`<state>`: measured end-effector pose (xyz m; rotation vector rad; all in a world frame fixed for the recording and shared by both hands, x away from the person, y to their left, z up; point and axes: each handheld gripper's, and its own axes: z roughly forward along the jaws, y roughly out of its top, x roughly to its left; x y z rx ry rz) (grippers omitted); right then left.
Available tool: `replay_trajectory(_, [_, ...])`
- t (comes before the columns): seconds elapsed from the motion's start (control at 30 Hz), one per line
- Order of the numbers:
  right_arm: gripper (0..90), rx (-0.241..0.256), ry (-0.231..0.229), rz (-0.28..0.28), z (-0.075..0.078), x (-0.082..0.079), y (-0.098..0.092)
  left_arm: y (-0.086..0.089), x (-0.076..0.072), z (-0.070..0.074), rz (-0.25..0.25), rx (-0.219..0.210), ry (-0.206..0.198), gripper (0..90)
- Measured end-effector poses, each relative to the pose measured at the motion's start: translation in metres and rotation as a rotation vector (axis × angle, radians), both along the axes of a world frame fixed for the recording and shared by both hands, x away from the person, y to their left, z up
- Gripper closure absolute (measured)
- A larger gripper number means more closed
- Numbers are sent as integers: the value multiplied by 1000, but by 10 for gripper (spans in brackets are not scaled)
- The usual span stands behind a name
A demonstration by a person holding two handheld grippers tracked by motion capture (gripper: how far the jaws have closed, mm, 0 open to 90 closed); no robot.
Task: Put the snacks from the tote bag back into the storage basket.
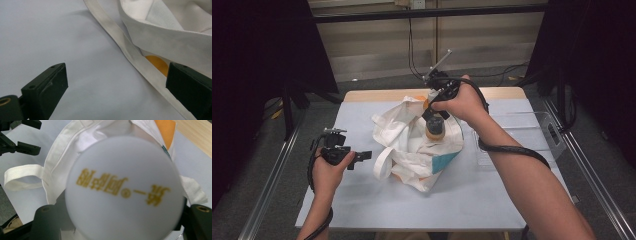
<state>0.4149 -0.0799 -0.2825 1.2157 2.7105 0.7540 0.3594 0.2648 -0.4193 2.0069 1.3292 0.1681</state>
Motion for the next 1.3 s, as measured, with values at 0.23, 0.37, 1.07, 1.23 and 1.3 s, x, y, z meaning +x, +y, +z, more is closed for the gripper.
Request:
replay_trajectory(0.23, [298, -18, 14, 3, 6, -1, -3, -2, -1, -1, -2, -4, 9, 38])
replay_trajectory(0.37, [298, -33, 20, 7, 8, -2, -3, -2, 0, 0, -3, -4, 5, 38])
replay_trajectory(1.07, [298, -74, 49, 36, 20, -3, -11, -2, -1, 1, -4, -6, 6, 38])
replay_trajectory(1.23, [297, -75, 50, 39, 22, -3, -14, -2, 0, 1, -5, 2, 1, 38])
replay_trajectory(1.3, [298, -78, 51, 37, 24, -4, -16, -2, 0, 1, -4, 1, 1, 38])
